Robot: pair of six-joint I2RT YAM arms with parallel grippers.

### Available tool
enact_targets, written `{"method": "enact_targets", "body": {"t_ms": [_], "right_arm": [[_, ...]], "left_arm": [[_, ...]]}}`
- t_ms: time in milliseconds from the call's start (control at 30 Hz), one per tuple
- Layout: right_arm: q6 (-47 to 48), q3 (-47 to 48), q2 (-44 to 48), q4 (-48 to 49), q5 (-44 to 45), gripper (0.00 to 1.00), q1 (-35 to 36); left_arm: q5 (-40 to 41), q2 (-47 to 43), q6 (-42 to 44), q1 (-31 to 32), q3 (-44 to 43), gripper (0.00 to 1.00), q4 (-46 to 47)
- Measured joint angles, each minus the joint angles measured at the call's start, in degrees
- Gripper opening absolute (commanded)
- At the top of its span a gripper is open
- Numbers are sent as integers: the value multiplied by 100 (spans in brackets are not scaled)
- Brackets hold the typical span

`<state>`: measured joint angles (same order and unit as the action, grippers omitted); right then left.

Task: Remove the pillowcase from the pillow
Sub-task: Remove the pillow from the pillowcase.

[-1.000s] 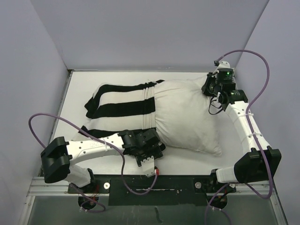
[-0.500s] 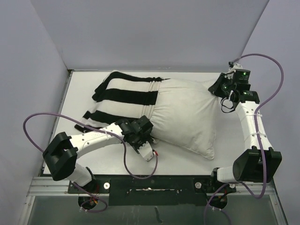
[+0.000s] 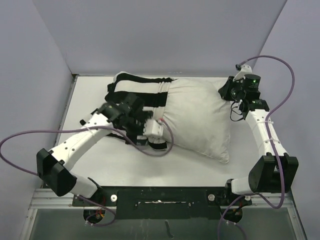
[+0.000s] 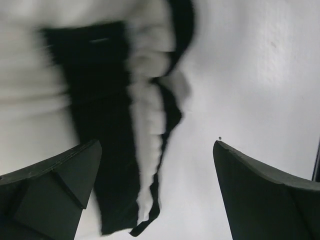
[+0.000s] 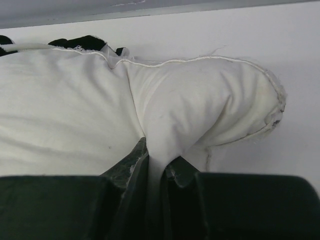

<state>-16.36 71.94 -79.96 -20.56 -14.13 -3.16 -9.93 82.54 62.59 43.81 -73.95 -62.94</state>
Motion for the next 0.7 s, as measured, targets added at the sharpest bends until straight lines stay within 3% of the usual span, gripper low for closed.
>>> {"method": "enact_targets", "body": {"t_ms": [200,433,533,700], "right_arm": [[678,-1010,671,1650,-417,0,304],[575,-1604,1263,3560,-1626,0,275],[109,-1694,1261,4555,-2312,0,79],[-778,-1733,1134,6142,-3161,0,-326]], "left_arm": [[-1355,280,-1556,-2345,-1812,96,334],[-2621,1405,-2452,-4966,-2691,98,612],[-3080,1919,-2337,-5681,-3064,98,452],[-3783,2146,-922,-6094,-3331,98,-632]]}}
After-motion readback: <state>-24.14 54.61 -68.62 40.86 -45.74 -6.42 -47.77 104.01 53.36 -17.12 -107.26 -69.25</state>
